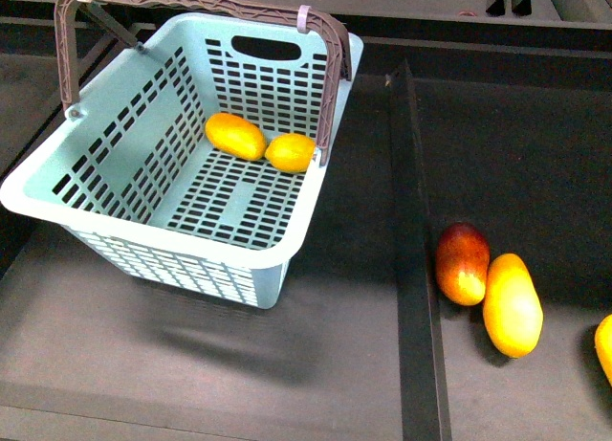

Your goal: Pick lemon and mango into basket

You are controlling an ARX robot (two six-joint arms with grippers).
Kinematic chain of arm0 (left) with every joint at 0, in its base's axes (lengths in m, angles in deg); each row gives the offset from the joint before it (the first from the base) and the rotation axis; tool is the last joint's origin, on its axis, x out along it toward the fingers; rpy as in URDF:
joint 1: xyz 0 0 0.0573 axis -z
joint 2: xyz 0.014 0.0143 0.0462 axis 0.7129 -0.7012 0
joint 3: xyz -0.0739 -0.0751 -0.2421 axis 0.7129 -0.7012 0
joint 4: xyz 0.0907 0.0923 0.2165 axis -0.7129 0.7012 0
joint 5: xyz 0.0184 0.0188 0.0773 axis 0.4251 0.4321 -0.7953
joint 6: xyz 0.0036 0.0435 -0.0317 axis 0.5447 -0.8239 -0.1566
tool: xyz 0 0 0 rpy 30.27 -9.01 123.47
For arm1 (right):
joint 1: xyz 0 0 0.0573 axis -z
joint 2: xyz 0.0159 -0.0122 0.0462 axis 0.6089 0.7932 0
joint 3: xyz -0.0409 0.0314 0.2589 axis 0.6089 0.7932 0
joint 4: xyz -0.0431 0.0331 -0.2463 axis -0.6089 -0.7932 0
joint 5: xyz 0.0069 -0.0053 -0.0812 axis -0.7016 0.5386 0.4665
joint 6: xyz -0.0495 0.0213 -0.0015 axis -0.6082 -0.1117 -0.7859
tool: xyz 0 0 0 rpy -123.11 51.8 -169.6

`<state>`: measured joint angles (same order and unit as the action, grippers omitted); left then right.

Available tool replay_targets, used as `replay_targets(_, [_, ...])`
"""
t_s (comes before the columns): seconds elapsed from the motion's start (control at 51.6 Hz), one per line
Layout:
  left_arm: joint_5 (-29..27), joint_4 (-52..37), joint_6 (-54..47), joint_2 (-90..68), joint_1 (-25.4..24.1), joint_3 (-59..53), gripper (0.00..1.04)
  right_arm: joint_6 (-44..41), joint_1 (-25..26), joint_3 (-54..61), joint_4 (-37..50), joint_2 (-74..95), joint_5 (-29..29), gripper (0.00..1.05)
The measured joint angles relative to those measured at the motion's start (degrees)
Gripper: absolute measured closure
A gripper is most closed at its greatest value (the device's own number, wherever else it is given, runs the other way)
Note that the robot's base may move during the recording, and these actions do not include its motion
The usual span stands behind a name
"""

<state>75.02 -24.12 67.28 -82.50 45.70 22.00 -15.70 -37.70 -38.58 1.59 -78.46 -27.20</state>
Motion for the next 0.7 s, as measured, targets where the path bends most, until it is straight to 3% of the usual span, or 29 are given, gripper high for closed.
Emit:
replay_targets(0.29, [0.00,5.95,0.00,5.97,0.00,0.00,1.02,0.00,0.00,0.00,0.00,0.00,0.00,0.09])
replay_targets(0.368, [0.02,14.99,-0.02,13.33,0.00,0.00,1.02,0.00,0.00,0.00,0.00,0.00,0.00,0.09])
replay_targets(0.697, [0.00,15.98,-0.02,15.65,0.00,0.00,1.02,0.00,0.00,0.00,0.00,0.00,0.00,0.09])
